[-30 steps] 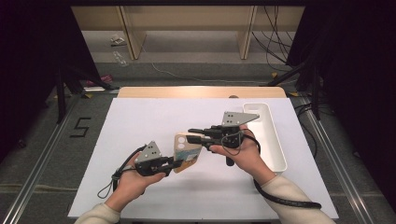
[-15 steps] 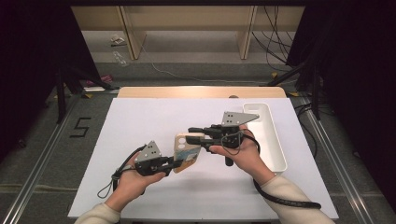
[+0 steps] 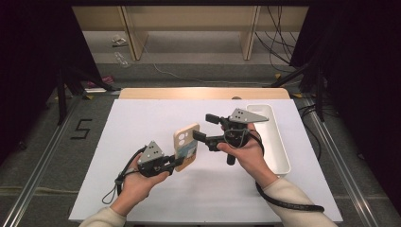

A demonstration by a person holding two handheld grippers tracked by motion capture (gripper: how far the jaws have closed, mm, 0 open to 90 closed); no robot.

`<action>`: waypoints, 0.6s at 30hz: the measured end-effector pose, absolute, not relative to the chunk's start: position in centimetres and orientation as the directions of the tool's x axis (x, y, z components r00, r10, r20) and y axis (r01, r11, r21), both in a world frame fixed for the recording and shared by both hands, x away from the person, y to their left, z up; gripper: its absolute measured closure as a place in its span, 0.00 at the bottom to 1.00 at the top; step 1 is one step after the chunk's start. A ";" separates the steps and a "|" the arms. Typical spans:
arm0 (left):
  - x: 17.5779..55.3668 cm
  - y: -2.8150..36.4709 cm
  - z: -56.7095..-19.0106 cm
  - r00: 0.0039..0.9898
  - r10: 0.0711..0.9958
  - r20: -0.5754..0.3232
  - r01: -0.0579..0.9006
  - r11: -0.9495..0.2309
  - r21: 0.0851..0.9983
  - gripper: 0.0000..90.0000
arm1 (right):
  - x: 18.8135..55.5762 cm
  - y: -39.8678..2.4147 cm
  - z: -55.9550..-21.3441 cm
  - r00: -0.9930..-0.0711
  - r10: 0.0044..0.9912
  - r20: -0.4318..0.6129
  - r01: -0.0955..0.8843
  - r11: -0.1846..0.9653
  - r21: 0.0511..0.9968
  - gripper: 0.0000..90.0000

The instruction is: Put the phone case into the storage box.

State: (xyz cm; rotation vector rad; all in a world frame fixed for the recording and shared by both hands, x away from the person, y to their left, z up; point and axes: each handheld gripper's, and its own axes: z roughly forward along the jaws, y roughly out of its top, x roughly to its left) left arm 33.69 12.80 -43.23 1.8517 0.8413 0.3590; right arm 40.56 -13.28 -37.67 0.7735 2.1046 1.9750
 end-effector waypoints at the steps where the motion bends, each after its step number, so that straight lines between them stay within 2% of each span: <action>1: 33.7 12.6 -43.2 0.695 0.707 -0.128 0.389 -0.221 0.895 0.88 | 40.6 -13.2 -37.8 -0.845 0.477 0.241 0.272 -0.005 0.962 0.13; 3: 33.7 12.2 -43.2 0.677 0.728 -0.113 0.388 -0.221 0.895 0.88 | 40.4 -12.9 -38.0 -0.843 0.483 0.236 0.274 0.009 0.962 0.06; 4: 33.7 12.2 -43.2 0.677 0.728 -0.113 0.388 -0.221 0.895 0.88 | 40.4 -12.9 -38.0 -0.843 0.483 0.236 0.274 0.009 0.962 0.06; 5: 33.7 11.9 -43.2 0.662 0.742 -0.108 0.391 -0.219 0.894 0.88 | 40.1 -12.5 -38.0 -0.857 0.471 0.207 0.255 0.040 0.966 0.00; 18: 34.0 9.7 -43.2 0.645 0.760 -0.076 0.384 -0.237 0.892 0.88 | 39.4 -11.2 -38.5 -0.810 0.563 0.165 0.247 0.072 0.966 0.00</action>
